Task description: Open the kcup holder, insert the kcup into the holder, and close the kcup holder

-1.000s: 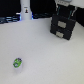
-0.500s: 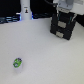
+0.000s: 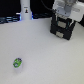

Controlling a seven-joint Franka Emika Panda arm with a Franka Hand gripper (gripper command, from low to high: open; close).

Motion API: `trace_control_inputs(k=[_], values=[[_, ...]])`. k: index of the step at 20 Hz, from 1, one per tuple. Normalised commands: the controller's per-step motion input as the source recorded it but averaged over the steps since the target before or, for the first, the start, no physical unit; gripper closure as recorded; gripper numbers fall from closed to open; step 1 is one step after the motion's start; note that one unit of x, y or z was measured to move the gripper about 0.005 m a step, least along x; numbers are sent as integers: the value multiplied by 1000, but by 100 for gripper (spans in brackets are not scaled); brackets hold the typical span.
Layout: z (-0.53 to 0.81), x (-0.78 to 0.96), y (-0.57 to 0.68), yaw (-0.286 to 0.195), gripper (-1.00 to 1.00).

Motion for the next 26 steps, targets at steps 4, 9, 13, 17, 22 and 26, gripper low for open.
trace_control_inputs(k=[4,9,13,17,22,26], values=[[-15,-6,-8,-4,100],[-11,14,-12,-3,100],[67,217,-41,-1,100],[232,715,-132,-8,100],[203,691,-154,-13,100],[189,939,-299,-51,100]])
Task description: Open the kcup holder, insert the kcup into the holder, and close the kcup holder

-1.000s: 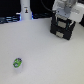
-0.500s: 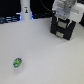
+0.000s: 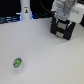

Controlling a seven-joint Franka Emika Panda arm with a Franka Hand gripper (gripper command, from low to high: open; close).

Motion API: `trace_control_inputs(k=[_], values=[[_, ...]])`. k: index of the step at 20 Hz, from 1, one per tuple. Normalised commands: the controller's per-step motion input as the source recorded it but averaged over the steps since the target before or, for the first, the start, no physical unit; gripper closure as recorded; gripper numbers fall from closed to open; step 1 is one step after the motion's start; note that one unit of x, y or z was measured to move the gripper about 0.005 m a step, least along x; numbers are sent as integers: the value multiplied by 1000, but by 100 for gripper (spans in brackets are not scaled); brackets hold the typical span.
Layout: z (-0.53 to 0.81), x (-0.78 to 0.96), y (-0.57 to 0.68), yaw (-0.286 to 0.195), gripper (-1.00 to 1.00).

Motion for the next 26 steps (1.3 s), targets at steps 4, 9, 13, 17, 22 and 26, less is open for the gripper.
trace_control_inputs(k=[4,9,13,17,22,26], values=[[137,952,-312,-62,100],[131,952,-313,-69,100],[147,950,-329,-70,100],[124,934,-356,-77,100],[110,924,-370,-78,100],[107,920,-378,-78,100]])
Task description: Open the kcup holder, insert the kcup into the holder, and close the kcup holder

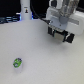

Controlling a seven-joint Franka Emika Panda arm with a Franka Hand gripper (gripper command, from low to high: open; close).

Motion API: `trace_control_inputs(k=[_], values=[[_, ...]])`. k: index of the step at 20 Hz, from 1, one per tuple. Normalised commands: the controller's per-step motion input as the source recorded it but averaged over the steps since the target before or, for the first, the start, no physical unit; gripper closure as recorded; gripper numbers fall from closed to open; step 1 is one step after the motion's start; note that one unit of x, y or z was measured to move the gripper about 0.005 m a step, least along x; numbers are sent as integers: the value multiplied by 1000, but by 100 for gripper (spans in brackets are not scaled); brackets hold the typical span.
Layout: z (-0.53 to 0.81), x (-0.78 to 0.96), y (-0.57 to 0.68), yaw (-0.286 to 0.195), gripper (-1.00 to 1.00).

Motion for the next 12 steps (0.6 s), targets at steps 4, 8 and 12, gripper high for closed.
trace_control_inputs(k=[4,8,12], values=[[103,907,-391,-74,100],[132,674,-227,-74,-100],[252,348,-130,-127,-100]])
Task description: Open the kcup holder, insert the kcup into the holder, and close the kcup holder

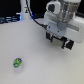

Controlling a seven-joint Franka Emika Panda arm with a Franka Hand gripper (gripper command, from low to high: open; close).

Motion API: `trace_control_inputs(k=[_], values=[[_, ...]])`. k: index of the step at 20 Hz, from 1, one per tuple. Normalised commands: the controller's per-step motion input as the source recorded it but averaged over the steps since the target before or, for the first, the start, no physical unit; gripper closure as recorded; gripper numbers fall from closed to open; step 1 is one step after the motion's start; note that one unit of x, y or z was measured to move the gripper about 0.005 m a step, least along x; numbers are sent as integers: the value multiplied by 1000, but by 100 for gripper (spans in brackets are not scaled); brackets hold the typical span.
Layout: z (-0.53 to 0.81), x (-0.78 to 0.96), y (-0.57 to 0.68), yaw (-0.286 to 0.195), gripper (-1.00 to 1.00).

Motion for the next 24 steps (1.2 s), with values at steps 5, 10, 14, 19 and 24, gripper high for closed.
trace_control_inputs(k=[5,10,14,19,24], values=[[325,372,-374,-160,-100],[290,308,-582,-188,-100],[202,276,-671,-191,-100],[137,242,-667,-205,-100],[81,114,-705,-206,-100]])
